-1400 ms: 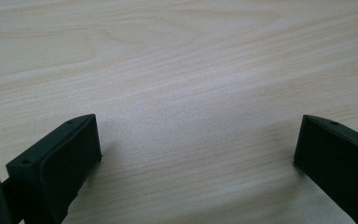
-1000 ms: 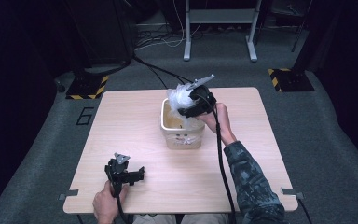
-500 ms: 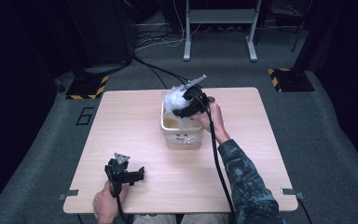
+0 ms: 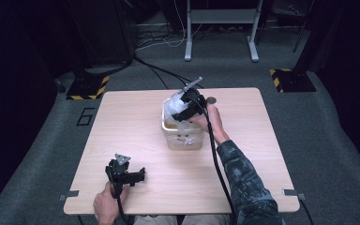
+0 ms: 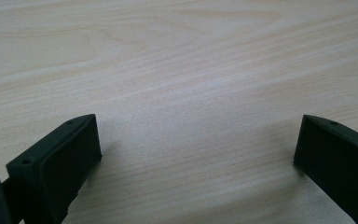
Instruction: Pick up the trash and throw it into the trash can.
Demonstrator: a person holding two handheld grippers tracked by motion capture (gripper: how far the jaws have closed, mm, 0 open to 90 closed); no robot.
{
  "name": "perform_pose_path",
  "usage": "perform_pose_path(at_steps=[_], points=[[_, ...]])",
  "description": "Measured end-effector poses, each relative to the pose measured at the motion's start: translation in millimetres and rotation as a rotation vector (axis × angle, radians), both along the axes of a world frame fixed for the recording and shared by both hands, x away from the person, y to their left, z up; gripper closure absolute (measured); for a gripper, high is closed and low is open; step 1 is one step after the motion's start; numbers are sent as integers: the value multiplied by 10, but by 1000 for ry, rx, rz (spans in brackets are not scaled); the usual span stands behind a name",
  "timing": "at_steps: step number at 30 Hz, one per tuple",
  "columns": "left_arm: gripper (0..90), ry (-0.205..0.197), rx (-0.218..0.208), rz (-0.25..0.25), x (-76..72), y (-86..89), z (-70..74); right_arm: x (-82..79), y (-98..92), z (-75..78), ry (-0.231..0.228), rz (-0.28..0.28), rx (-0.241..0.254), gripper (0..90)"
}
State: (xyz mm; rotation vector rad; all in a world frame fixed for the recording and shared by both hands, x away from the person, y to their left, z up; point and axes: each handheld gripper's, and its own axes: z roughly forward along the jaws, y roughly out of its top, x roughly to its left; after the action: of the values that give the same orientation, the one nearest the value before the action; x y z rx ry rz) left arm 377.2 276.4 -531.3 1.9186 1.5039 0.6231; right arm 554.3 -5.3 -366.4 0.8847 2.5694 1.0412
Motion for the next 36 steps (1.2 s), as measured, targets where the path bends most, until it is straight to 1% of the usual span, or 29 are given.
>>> perform_pose_path(at_steps=[2,3,5,9,10,12,14,15,17,19,20,22,24,25,26,27,28,29,30,32,34,36], points=[[1,0,3,-1,0,2,1,-12,-6,15,7,4,-1,133],[1,-1,3,-1,1,2,0,-25,-4,18,10,-5,-1,125],[1,-1,3,-1,1,2,1,-34,-12,33,7,4,-2,103],[1,-1,3,-1,1,2,1,-75,-43,98,-20,0,9,104],[1,-1,3,-1,1,2,1,-81,-57,113,-34,5,13,126],[1,-1,3,-1,1,2,0,-108,-81,145,-47,-4,20,155],[1,-1,3,-1,1,2,0,-127,-107,171,-53,-9,14,260],[1,-1,3,-1,1,2,1,-133,-119,174,-52,-14,4,289],[1,-2,1,2,1,0,-1,-124,-142,150,-34,-9,-9,365],[1,-2,1,2,1,0,-1,-112,-153,92,-20,-19,-36,411],[1,-2,1,1,1,0,-1,-105,-162,57,-13,-18,-53,422],[1,-2,1,1,1,0,-1,-102,-158,-7,29,-40,-76,446],[1,-2,1,2,1,0,-1,-71,-163,-84,56,-34,-95,452],[1,-2,1,1,1,0,-1,-63,-167,-100,65,-37,-92,448],[1,-2,2,1,1,0,-1,-65,-175,-103,63,-39,-85,433],[1,-2,1,1,1,0,-1,-66,-182,-102,63,-39,-76,404],[1,-2,1,1,1,0,-1,-79,-193,-89,65,-42,-62,356],[1,-2,1,2,1,0,-1,-98,-208,-67,55,-43,-51,302],[1,-2,2,1,1,0,-1,-102,-222,-55,34,-35,-42,271],[1,-2,1,1,1,0,-1,-148,-257,-8,19,-36,-21,196],[1,-2,1,1,1,0,-1,-195,-296,41,4,-36,-8,150],[1,-2,1,1,1,0,-1,-252,-337,85,-9,-41,6,136]])
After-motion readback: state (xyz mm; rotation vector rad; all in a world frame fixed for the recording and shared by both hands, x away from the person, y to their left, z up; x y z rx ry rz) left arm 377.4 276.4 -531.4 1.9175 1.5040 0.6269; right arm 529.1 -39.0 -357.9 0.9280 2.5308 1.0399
